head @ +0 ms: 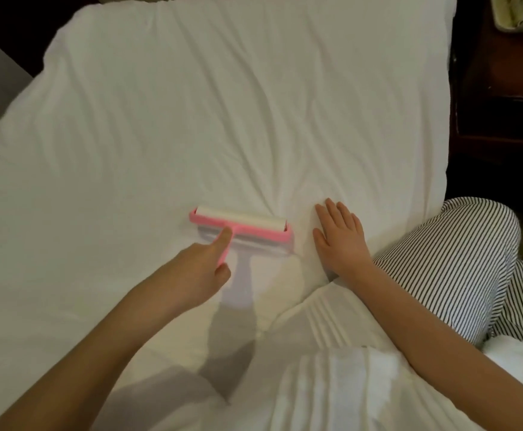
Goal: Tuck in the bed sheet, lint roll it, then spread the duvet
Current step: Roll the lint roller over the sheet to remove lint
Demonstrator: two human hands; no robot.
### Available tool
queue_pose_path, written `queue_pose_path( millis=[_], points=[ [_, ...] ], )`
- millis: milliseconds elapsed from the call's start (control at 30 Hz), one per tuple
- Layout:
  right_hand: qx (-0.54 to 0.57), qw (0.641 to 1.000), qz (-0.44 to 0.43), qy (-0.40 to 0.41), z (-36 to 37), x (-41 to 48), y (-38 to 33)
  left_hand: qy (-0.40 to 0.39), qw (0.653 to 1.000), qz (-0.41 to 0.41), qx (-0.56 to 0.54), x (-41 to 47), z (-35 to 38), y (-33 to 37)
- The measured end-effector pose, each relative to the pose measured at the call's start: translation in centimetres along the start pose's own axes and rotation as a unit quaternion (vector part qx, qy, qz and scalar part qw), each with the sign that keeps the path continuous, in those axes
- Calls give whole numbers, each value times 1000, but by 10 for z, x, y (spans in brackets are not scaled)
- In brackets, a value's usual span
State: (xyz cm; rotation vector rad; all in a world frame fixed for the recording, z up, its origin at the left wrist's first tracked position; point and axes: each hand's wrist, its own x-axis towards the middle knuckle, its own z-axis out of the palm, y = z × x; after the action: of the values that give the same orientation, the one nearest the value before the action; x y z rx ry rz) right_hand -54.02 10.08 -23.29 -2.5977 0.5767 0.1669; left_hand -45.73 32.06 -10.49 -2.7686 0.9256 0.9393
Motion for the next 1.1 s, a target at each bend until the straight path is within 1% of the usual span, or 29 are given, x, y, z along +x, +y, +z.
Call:
queue_pose_path(
  millis=[100,200,300,400,500,600,667,767,833,900,1000,1100],
  points=[
    [24,999,-7,32,2,-2,4,96,995,17,-37,50,-3,5],
    [48,996,4,76,1,-3,5,144,984,33,-100,105,-9,14],
    [47,995,-1,86,5,-2,4,150,982,46,-104,116,-19,20],
    [82,992,1,92,7,0,0,136,989,24,-45,69,-13,17],
    [93,991,-20,94,10,2,-5,89,996,-4,26,-2,13,4],
    [66,992,-43,103,13,4,-5,41,999,-4,9,-30,22,-4],
    [66,991,-32,114,13,4,-1,63,998,2,5,-13,16,-2],
    [63,990,-2,123,12,5,6,136,991,7,20,35,10,13],
    [52,991,0,127,14,8,8,164,986,11,-15,65,7,18],
    [29,991,-4,127,17,10,7,173,983,20,-53,81,8,15],
    [5,987,-35,158,22,12,7,169,983,37,-64,68,17,9],
    [-11,981,-54,184,21,11,4,158,986,30,-52,24,32,0]
  ],
)
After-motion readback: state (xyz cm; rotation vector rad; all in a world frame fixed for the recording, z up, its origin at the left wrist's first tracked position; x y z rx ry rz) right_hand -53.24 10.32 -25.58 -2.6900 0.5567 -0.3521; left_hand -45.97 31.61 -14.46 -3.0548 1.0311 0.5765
